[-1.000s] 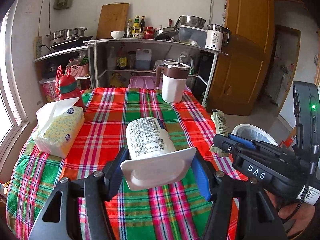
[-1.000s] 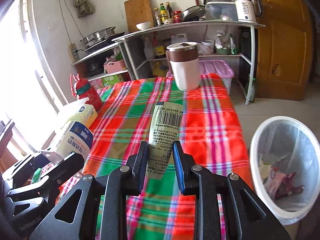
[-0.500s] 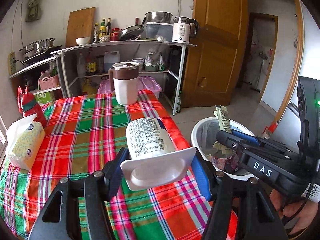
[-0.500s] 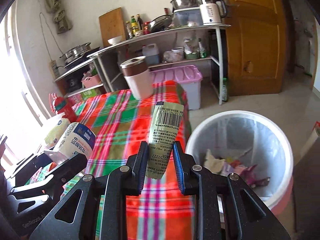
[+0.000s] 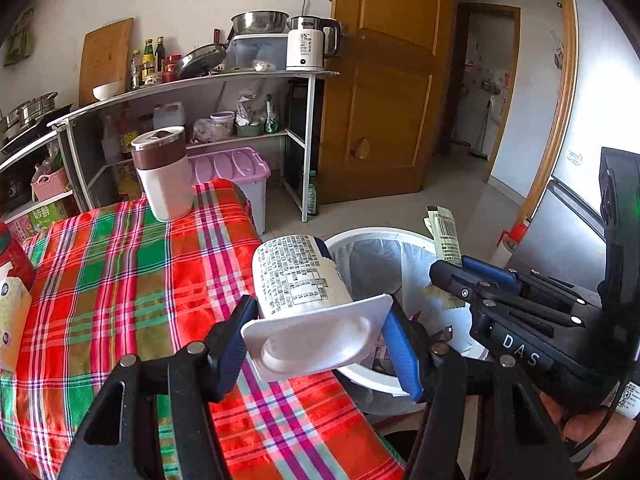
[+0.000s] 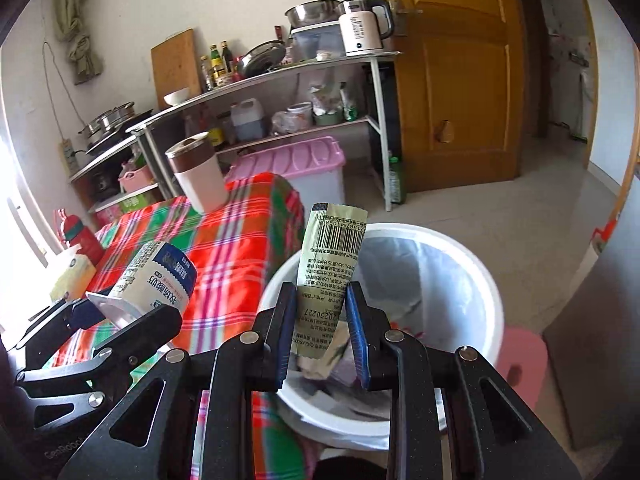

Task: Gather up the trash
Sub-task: 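Carry the yogurt cup and wrapper strip over the white bin, then open both grippers to drop the strip and cup into the bin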

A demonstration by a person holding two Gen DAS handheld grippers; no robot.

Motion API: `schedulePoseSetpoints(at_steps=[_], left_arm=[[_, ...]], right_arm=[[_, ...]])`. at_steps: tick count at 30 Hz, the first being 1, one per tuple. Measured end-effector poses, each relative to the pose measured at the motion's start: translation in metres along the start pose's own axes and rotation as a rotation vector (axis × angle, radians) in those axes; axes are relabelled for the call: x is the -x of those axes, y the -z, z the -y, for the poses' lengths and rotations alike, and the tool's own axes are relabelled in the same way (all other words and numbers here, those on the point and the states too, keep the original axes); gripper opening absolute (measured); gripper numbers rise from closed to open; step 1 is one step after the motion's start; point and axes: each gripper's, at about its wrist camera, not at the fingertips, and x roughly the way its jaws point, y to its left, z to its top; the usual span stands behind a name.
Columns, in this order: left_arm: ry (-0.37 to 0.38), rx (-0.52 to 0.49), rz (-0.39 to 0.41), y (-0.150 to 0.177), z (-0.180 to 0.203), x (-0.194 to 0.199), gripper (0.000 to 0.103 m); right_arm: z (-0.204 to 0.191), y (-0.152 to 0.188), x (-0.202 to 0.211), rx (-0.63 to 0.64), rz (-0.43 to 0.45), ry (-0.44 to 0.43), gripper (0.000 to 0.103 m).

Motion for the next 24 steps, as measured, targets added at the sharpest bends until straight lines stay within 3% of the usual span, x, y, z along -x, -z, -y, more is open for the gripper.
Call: schedulePoseSetpoints(at_steps=[13,24], left_arm=[[0.079,-0.019,-0.082,-0.008,0.035,-0.056,0.065],[0.068,-0.05,-0.142,-0.01,0.038,-0.083,0.065]], right_arm=[[0.047,-0.003,-0.04,-0.017,-0.092,0.096,0.027],[0.063,0.003,-0.074,0.021,-0.185,0.136,0.029]])
